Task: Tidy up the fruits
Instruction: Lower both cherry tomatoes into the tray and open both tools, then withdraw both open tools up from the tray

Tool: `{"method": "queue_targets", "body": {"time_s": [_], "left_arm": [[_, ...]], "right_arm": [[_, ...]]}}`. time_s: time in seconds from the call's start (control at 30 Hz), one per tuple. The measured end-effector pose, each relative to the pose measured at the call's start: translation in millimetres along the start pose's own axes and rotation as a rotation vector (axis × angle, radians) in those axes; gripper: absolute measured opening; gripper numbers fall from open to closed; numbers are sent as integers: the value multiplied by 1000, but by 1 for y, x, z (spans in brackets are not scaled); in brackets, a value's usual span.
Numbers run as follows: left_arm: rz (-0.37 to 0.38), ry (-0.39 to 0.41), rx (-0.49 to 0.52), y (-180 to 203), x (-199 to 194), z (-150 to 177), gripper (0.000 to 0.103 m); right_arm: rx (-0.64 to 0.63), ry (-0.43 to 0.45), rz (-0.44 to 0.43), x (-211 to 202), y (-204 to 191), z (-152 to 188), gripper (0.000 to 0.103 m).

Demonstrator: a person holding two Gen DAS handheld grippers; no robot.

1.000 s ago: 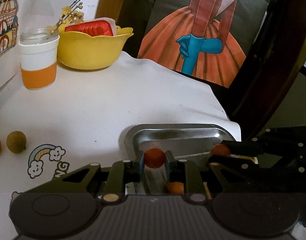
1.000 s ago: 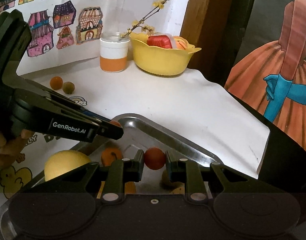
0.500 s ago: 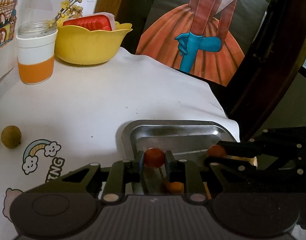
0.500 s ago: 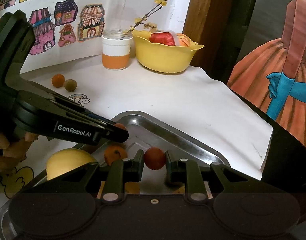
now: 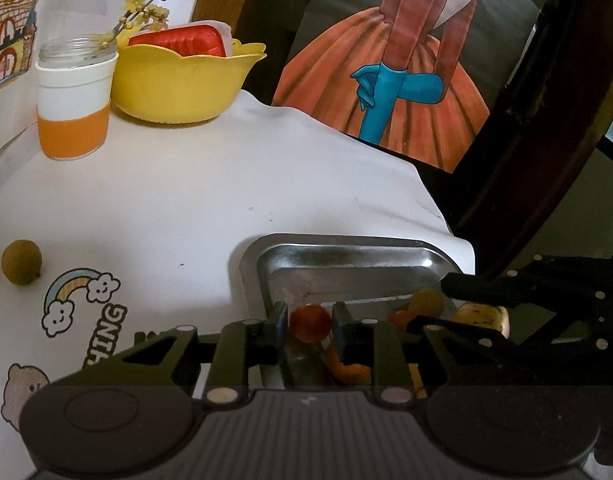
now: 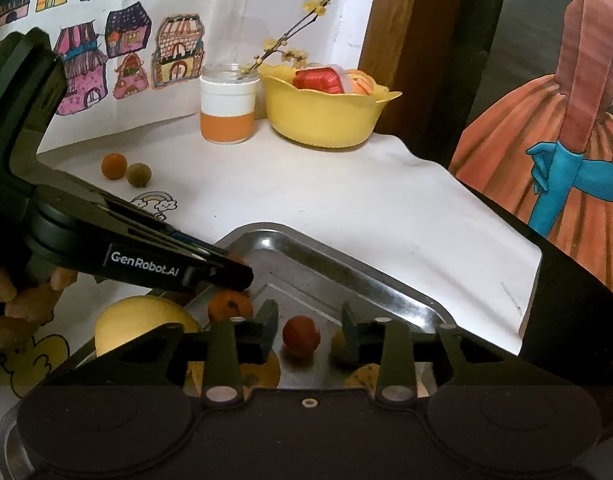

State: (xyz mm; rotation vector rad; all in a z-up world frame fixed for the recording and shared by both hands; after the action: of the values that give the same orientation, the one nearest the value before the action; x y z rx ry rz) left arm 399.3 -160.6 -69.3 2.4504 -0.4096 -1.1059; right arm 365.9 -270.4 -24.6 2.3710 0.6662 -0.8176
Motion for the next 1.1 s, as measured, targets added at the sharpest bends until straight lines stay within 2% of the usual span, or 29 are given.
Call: {"method": "queue_targets", "body": {"time_s": [0.13, 0.17, 0.2, 0.23, 0.37, 0.57, 0.73, 0.9, 1.1], "left_arm": [[4, 22, -7, 1, -8, -1, 37], [0, 30, -6, 1, -10, -2, 40], [-11, 39, -6, 0, -12, -3, 53], [-25, 54, -9, -1, -15, -4, 65], [-37, 74, -32, -5, -25, -7, 70], [-51, 117, -28, -6, -45, -8, 87], [-48, 159, -24, -3, -62, -7, 101], [-53, 202, -19, -2, -80, 1, 102], [-52, 215, -11, 0, -96, 12, 102]], "right_arm": [[15, 17, 17, -8, 2, 1, 58], [19, 20, 22, -10, 3, 1, 66], [25, 23, 29, -12, 4, 2, 74], [30, 27, 36, -14, 5, 2, 76], [69, 37, 50, -23, 11, 6, 84], [111, 70, 67, -45, 11, 9, 99], [117, 102, 93, -67, 8, 9, 102], [138, 121, 104, -84, 4, 13, 102], [138, 146, 118, -106, -6, 17, 102]]}}
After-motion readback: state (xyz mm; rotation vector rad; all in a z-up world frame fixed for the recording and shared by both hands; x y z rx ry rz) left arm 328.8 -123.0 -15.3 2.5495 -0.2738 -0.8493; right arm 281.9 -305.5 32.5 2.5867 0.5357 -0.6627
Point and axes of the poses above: each gripper's, at about its wrist camera, not at the fingertips, and x roughly the way its jaws point, y to its right, z to its underside, the point moved 10 cm from there along x, roughly the way its jaws point, and after that the axes turned 14 degrees about -x, right-handed, at the moved point
